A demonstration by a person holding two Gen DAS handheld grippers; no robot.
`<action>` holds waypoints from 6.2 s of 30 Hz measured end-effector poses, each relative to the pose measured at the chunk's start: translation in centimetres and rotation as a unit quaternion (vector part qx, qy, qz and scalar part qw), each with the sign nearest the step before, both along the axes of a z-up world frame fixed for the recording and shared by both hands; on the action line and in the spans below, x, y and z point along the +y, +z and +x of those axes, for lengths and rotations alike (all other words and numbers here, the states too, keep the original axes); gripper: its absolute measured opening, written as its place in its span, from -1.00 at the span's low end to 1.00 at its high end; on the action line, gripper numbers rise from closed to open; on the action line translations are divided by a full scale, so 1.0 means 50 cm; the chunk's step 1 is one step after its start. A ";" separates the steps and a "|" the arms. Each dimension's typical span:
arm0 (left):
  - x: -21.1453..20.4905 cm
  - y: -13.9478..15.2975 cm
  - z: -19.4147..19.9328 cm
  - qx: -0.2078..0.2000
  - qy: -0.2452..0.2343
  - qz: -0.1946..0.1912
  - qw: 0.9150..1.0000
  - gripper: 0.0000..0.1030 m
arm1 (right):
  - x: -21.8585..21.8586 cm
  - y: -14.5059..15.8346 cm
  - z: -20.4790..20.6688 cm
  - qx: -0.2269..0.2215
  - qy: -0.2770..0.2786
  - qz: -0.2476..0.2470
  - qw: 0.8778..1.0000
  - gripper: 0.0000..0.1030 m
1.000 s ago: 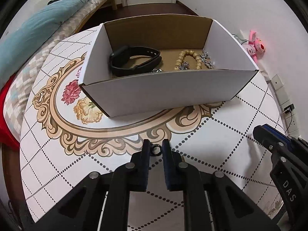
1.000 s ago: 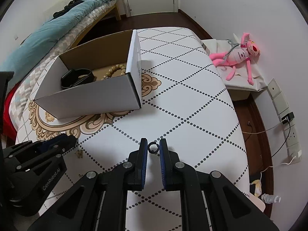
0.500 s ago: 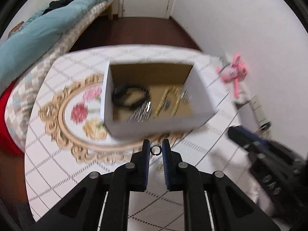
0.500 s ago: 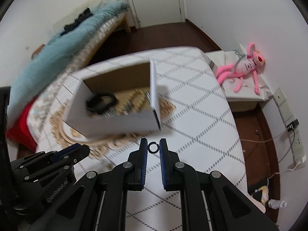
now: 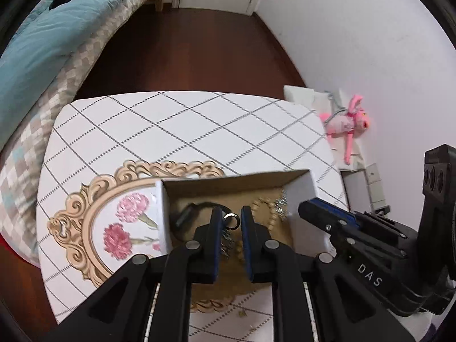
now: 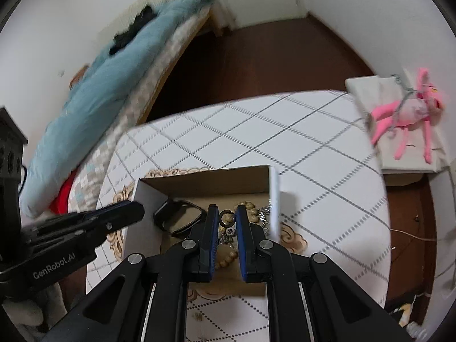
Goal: Organize jewelry
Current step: 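Drop both small rings into the white box and open both tools, then withdraw both tools from the box, then grasp a small gold earring with the right tool while the left tool grasps another earring, then carry both earrings into the white box and open both tools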
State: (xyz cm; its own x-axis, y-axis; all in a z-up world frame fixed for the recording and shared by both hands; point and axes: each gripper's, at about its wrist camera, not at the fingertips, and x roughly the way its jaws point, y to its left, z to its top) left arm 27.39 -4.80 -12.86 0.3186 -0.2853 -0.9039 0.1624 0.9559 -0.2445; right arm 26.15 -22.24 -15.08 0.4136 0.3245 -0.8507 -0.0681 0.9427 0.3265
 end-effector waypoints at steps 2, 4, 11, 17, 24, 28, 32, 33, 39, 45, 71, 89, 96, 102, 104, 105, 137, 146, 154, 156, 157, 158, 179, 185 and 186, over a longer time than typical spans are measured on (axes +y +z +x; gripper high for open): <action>0.008 -0.003 0.010 0.006 0.004 0.009 1.000 -0.77 | 0.007 -0.015 0.027 0.023 0.009 -0.005 1.000 -0.74; 0.019 -0.001 0.020 0.009 0.014 0.016 1.000 -0.67 | 0.010 -0.019 0.039 0.030 0.012 -0.013 0.999 -0.73; 0.056 0.018 0.009 -0.021 0.050 0.064 0.996 0.49 | -0.009 0.006 0.029 0.016 -0.006 -0.033 0.999 -0.39; 0.067 -0.003 -0.023 -0.040 0.059 0.116 0.991 0.85 | -0.014 0.013 0.004 0.009 -0.022 -0.111 0.994 0.25; 0.072 -0.031 -0.056 -0.052 0.067 0.143 0.986 1.00 | -0.005 -0.009 -0.022 0.010 -0.031 -0.197 0.980 0.99; 0.077 -0.029 -0.070 -0.056 0.075 0.141 0.986 1.00 | 0.001 -0.013 -0.033 0.007 -0.032 -0.206 0.978 1.00; 0.076 -0.015 -0.088 -0.065 0.077 0.138 0.985 1.00 | 0.005 -0.003 -0.043 0.002 -0.034 -0.203 0.979 1.00; 0.076 -0.009 -0.094 -0.069 0.079 0.139 0.985 1.00 | 0.005 0.000 -0.047 0.000 -0.036 -0.202 0.979 1.00; 0.079 0.031 -0.135 -0.095 0.086 0.132 0.983 1.00 | 0.009 0.043 -0.091 -0.023 -0.043 -0.194 0.980 1.00; 0.078 0.079 -0.187 -0.125 0.088 0.124 0.980 1.00 | 0.011 0.103 -0.151 -0.056 -0.057 -0.194 0.978 1.00; 0.148 -0.202 -0.330 0.067 0.074 0.155 0.983 0.99 | 0.089 -0.104 -0.333 0.039 -0.018 -0.080 0.996 0.16; 0.190 -0.231 -0.348 0.073 0.101 0.120 0.985 1.00 | 0.153 -0.163 -0.343 0.035 0.014 -0.068 0.997 -0.84; 0.155 -0.197 -0.342 0.024 0.100 0.085 0.991 0.99 | 0.068 -0.131 -0.350 0.021 -0.026 -0.053 0.998 -0.84; 0.036 -0.194 -0.313 -0.003 0.037 0.101 0.994 0.97 | -0.011 -0.133 -0.346 0.025 -0.071 -0.063 0.995 -0.84; 0.007 -0.203 -0.303 -0.006 0.023 0.110 0.994 0.80 | -0.038 -0.137 -0.346 0.027 -0.087 -0.063 0.994 -0.84; -0.003 -0.206 -0.301 -0.006 0.018 0.111 0.994 0.74 | -0.046 -0.137 -0.345 0.027 -0.093 -0.061 0.993 -0.84; 0.004 -0.169 -0.305 -0.032 0.037 0.049 0.998 -0.85 | -0.088 -0.121 -0.350 0.015 -0.118 -0.061 0.991 -0.83; 0.014 -0.183 -0.289 -0.028 0.049 0.040 0.998 0.03 | -0.104 -0.123 -0.344 0.016 -0.132 -0.055 0.990 -0.84; -0.057 -0.200 -0.295 -0.056 -0.001 0.111 0.992 0.03 | -0.110 -0.131 -0.337 0.020 -0.140 -0.057 0.988 -0.83; -0.059 -0.200 -0.299 -0.064 -0.003 0.109 0.992 -0.12 | -0.113 -0.130 -0.336 0.021 -0.141 -0.058 0.988 -0.83; -0.060 -0.198 -0.302 -0.071 -0.005 0.108 0.992 -0.25 | -0.114 -0.130 -0.335 0.021 -0.142 -0.058 0.988 -0.83; -0.061 -0.196 -0.305 -0.075 -0.010 0.109 0.991 -0.55 | -0.115 -0.129 -0.335 0.020 -0.141 -0.058 0.988 -0.83; -0.044 -0.036 -0.296 -0.095 -0.020 0.021 0.995 -0.88 | -0.078 -0.050 -0.319 -0.014 -0.105 -0.041 0.994 -0.83; -0.023 0.028 -0.182 -0.075 -0.013 -0.006 0.997 -0.87 | -0.034 0.028 -0.224 -0.041 -0.057 -0.012 0.997 -0.84; -0.016 0.024 -0.155 -0.066 -0.008 -0.005 0.998 -0.87 | -0.026 0.033 -0.206 -0.041 -0.049 -0.013 0.998 -0.84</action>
State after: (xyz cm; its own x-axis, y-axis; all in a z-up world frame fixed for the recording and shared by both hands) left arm 19.66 -5.61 -11.65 0.4300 -0.2997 -0.8517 0.2083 0.9508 -0.2294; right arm 15.83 -23.56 -13.42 0.5112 0.2573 -0.8200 -0.0012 0.9544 0.2987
